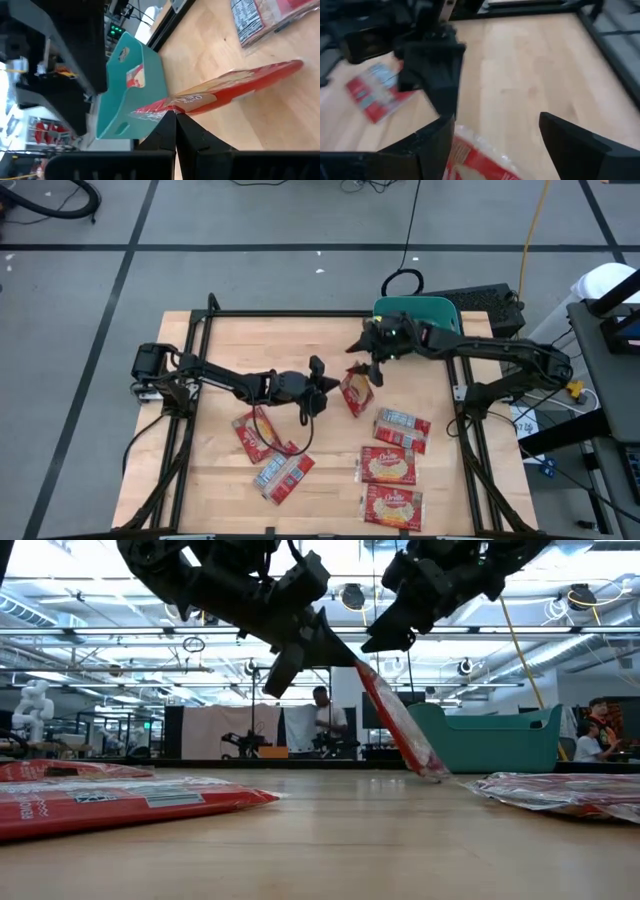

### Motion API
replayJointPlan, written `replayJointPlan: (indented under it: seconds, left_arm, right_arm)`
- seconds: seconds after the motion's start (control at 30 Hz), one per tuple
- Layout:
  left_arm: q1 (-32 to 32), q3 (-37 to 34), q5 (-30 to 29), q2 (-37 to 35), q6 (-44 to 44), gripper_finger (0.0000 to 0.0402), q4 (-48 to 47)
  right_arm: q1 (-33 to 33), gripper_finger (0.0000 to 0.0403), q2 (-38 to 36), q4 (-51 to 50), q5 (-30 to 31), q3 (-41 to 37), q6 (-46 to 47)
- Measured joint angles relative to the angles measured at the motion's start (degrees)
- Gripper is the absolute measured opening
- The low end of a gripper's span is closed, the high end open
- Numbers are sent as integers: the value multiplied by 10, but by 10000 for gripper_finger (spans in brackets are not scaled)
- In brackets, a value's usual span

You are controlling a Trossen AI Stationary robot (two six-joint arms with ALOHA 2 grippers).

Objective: Sort popcorn bags into baskets
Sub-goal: Put the red popcorn bag into the blue bin

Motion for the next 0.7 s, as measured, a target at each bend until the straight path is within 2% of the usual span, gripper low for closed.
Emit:
replayJointPlan:
  seconds: [0.13,0.27,0.5,0.7]
  left_arm:
    - [0,0,1,0,27,0,5]
    - [-1,0,5,0,34,0,11]
    - [-4,0,31,0,41,0,38]
    - [-4,0,29,1,39,0,41]
  right_arm:
    - [-22,275,18,-41,-69,12,-38]
    - [-21,264,33,-45,-76,14,-67]
    - [-13,240,88,-61,-127,13,-70]
    - [10,197,98,-111,-132,12,-106]
